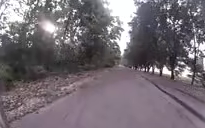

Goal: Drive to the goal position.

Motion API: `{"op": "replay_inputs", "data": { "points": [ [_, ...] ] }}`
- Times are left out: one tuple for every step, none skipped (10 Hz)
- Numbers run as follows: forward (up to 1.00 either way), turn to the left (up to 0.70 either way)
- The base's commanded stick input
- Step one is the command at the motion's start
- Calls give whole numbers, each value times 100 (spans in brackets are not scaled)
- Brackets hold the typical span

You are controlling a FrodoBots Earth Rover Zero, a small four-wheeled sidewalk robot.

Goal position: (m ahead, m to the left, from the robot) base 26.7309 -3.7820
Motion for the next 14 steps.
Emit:
{"op": "replay_inputs", "data": {
  "points": [
    [70, -3],
    [70, -3],
    [70, -3],
    [70, -3],
    [70, -3],
    [70, -3],
    [70, -3],
    [70, -3],
    [70, -3],
    [70, -3],
    [70, -7],
    [70, -16],
    [70, -24],
    [70, -32]
  ]
}}
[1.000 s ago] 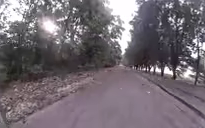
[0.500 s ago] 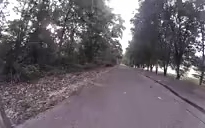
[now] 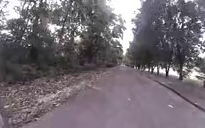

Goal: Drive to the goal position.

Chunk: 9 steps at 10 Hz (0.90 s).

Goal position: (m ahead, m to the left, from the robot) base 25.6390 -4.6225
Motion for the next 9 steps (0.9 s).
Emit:
{"op": "replay_inputs", "data": {
  "points": [
    [70, -35],
    [70, -35],
    [70, -35],
    [70, -26],
    [70, -3],
    [70, 0],
    [70, 0],
    [70, 0],
    [70, -2]
  ]
}}
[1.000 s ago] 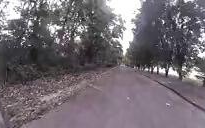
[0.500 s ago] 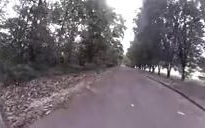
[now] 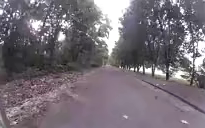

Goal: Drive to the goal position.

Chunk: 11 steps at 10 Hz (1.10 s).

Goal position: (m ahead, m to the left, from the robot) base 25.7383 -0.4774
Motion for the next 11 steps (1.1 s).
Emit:
{"op": "replay_inputs", "data": {
  "points": [
    [70, -31],
    [70, -18],
    [70, -10],
    [70, -6],
    [70, -2],
    [70, 0],
    [70, 0],
    [70, 0],
    [70, 0],
    [70, 0],
    [70, 0]
  ]
}}
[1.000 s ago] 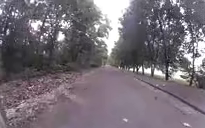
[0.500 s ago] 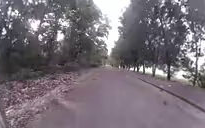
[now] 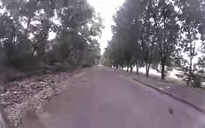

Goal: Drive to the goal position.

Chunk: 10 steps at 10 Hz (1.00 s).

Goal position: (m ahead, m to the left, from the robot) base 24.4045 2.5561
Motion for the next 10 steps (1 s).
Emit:
{"op": "replay_inputs", "data": {
  "points": [
    [70, 0],
    [70, 0],
    [70, 0],
    [70, 0],
    [70, 0],
    [70, 0],
    [70, 0],
    [70, 0],
    [70, 0],
    [70, 0]
  ]
}}
